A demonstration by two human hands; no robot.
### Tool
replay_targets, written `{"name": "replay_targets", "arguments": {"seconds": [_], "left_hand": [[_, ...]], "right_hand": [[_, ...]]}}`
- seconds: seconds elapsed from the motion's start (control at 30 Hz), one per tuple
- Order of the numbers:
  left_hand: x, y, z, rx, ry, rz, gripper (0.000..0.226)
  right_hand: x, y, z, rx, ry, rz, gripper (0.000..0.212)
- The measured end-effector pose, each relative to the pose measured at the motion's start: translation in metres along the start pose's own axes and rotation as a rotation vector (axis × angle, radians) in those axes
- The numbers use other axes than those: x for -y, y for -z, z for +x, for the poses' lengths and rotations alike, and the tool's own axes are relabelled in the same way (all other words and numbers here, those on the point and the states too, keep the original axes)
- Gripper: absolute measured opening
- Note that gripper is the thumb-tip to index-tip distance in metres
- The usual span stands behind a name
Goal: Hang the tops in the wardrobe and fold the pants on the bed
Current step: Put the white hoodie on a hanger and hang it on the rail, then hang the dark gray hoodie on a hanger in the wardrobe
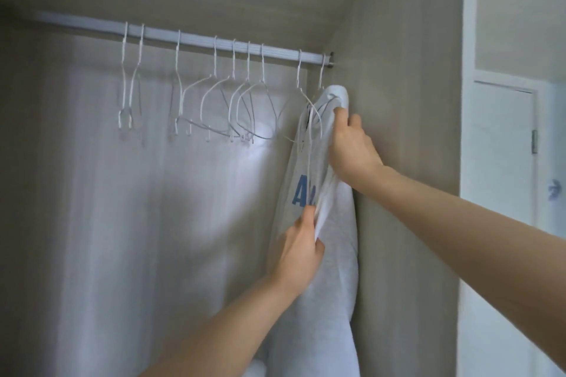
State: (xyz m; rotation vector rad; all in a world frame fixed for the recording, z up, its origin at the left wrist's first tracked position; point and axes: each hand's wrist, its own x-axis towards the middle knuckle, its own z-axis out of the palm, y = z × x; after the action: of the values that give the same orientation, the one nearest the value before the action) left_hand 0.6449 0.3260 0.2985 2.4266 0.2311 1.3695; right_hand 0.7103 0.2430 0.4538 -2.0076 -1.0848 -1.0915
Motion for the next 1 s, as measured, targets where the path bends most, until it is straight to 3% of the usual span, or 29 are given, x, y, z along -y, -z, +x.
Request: {"name": "replay_targets", "arguments": {"seconds": [0.27, 0.53, 0.63, 0.73, 0.87, 1.0], "left_hand": [[0.016, -0.015, -0.073, -0.018, 0.083, 0.02, 0.029], [0.004, 0.034, -0.127, 0.072, 0.19, -0.056, 0.031], [0.002, 0.058, -0.154, 0.057, 0.295, -0.038, 0.026], [-0.004, 0.088, -0.193, -0.032, 0.424, -0.01, 0.016], [-0.02, 0.122, -0.269, -0.126, 0.608, 0.142, 0.008], [-0.04, 0.145, -0.36, -0.106, 0.82, 0.356, 0.007]], "right_hand": [[0.01, 0.0, -0.073, 0.215, -0.006, 0.053, 0.048], [0.037, 0.004, -0.158, 0.413, 0.098, -0.03, 0.048], [0.05, 0.002, -0.182, 0.489, 0.171, 0.044, 0.04], [0.062, -0.006, -0.213, 0.493, 0.274, 0.171, 0.053], [0.081, -0.019, -0.271, 0.576, 0.442, 0.4, 0.045], [0.105, -0.027, -0.334, 0.708, 0.608, 0.601, 0.04]]}}
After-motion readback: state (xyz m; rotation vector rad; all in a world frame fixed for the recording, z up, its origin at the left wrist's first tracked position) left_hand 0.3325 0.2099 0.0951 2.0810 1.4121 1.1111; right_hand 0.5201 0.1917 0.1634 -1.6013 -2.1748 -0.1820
